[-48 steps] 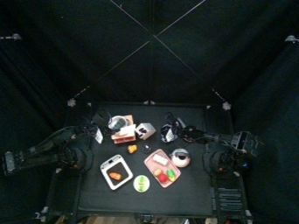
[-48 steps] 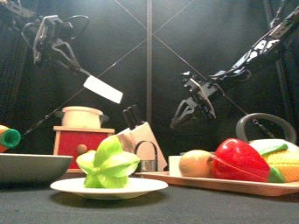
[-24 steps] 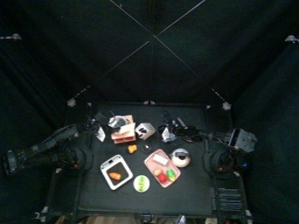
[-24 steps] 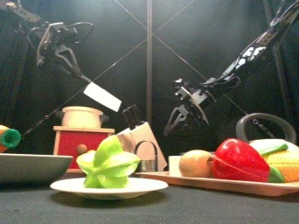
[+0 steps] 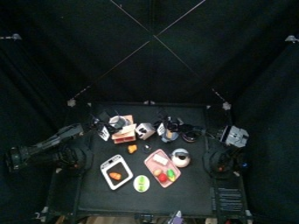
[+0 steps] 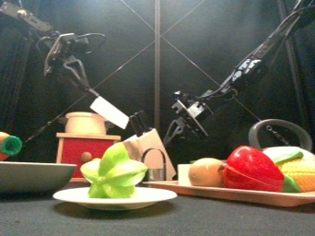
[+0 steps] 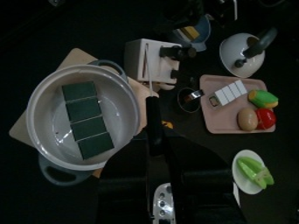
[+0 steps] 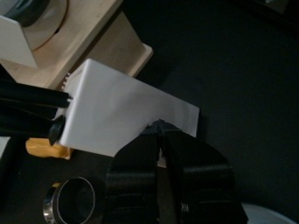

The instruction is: Place cleaver back in holder

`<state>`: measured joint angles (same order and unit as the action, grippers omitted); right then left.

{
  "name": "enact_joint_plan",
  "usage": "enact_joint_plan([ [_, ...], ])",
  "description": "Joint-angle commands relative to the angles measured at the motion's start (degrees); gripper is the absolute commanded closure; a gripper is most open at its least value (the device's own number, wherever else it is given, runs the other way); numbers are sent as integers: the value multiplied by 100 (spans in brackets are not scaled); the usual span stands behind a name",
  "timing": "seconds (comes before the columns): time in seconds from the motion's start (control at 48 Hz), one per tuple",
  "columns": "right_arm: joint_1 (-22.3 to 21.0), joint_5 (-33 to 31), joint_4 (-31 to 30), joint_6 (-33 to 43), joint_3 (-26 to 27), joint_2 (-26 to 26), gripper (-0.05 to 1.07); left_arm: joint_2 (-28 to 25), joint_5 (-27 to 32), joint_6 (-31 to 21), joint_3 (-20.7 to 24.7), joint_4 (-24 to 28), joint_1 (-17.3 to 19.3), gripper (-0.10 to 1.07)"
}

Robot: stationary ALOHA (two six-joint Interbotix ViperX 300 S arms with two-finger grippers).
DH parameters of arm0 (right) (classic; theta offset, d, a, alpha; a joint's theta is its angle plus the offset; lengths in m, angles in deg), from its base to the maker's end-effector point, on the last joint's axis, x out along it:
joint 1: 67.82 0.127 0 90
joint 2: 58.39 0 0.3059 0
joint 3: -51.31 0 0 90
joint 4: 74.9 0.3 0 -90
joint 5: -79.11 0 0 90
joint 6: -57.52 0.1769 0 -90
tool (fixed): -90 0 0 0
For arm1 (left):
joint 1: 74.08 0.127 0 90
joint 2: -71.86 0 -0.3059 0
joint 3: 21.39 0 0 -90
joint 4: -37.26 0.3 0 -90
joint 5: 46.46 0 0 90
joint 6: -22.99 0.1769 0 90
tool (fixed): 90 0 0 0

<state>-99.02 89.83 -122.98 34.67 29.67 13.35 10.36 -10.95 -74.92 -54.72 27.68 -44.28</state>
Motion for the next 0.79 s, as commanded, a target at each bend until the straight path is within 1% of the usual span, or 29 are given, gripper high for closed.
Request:
enact_joint_plan([
  [0.0, -35, 26, -9, -18, 176, 70, 70, -97, 185, -9, 387, 35, -9, 62],
  [0.188, -35, 35, 0, -18, 185, 35, 70, -431, 756, -44, 853, 299, 0, 62],
  [0.354, -35, 35, -9, -18, 185, 26, 70, -686, 853, -211, 1090, 554, -26, 62],
  [0.438, -35, 35, -9, -18, 185, 18, 70, -765, 914, -299, 1151, 677, -105, 62],
  [0.583, -35, 35, 0, -18, 211, -9, 70, -800, 940, -343, 1187, 861, -360, 62],
  [0.771, -35, 35, -9, -18, 220, -26, 70, -932, 940, -352, 1187, 888, -510, 62],
])
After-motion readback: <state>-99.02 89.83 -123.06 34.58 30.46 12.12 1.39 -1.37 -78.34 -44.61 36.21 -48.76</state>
